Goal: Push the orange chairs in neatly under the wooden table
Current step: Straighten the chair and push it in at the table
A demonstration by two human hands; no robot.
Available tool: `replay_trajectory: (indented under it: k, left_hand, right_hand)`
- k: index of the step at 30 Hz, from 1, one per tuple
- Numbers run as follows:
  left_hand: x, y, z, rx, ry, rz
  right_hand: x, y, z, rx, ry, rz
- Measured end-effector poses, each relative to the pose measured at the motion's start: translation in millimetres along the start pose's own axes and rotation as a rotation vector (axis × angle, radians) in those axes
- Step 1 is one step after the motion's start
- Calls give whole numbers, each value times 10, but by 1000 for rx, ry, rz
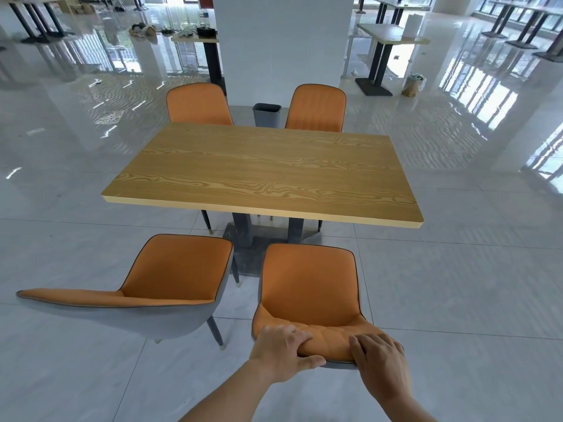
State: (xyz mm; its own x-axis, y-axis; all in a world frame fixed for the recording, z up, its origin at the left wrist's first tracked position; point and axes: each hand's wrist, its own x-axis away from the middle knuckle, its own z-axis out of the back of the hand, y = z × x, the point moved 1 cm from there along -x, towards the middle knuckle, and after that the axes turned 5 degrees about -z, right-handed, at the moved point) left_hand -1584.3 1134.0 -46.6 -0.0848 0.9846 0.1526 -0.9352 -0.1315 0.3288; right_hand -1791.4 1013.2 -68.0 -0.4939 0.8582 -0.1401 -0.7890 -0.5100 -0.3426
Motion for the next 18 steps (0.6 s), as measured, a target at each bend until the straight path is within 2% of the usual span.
replay_trajectory:
  k: [4, 11, 18]
  left_hand:
    - [21, 40, -44, -43, 30, 14]
    - [-28, 22, -49, -105, 4, -29]
    - [-43, 20, 87, 84, 41, -8]
  right_hand:
    - [14, 31, 14, 85, -52, 89]
    - [-47, 44, 21, 114, -133, 88]
    - [-126, 29, 78, 155, -177, 92]
